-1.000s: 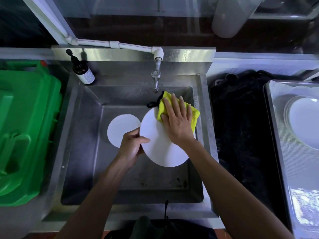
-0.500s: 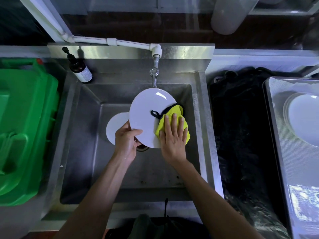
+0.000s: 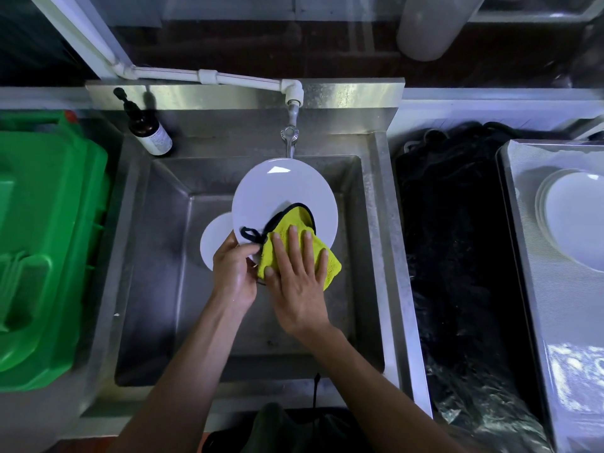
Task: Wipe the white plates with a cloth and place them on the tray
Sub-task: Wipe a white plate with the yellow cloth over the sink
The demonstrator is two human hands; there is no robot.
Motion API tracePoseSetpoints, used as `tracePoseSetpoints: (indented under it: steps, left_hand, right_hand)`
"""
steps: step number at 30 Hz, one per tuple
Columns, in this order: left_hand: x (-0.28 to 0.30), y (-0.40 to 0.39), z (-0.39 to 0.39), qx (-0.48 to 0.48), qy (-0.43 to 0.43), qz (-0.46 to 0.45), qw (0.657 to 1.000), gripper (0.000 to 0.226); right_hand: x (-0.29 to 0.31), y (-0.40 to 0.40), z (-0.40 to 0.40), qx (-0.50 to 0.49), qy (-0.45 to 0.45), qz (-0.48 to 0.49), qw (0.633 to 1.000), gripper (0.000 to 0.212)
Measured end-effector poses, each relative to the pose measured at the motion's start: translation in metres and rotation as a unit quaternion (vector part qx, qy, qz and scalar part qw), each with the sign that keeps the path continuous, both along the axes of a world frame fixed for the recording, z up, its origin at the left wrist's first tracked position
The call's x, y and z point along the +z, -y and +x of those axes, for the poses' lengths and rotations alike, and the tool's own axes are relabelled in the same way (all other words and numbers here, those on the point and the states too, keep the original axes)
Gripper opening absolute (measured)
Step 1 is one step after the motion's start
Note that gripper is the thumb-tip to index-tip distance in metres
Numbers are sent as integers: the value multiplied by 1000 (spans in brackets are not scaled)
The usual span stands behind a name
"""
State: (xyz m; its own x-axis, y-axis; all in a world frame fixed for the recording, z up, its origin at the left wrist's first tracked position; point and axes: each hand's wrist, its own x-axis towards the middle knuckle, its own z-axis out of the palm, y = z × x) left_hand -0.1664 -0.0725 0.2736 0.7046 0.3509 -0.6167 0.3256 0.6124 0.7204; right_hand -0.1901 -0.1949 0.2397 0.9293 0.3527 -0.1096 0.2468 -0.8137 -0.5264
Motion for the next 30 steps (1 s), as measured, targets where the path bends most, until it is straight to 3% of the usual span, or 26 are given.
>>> tracePoseSetpoints:
  steps: [9, 17, 21, 30]
  left_hand:
    - [-3, -5, -10, -8, 3, -12, 1000, 44]
    - [-3, -18, -19, -85, -7, 23, 996, 50]
    - [0, -26, -19, -127, -15, 58, 990, 41]
    - [10, -48, -3, -260, -47, 180, 947, 33]
  right_hand:
    - [-12, 30, 24, -72, -11, 26, 997, 59]
    - [-8, 58, 58, -125, -77, 163, 976, 67]
    - [-6, 67, 70, -143, -103, 204, 963, 72]
    - [7, 75, 105, -74, -65, 174, 980, 71]
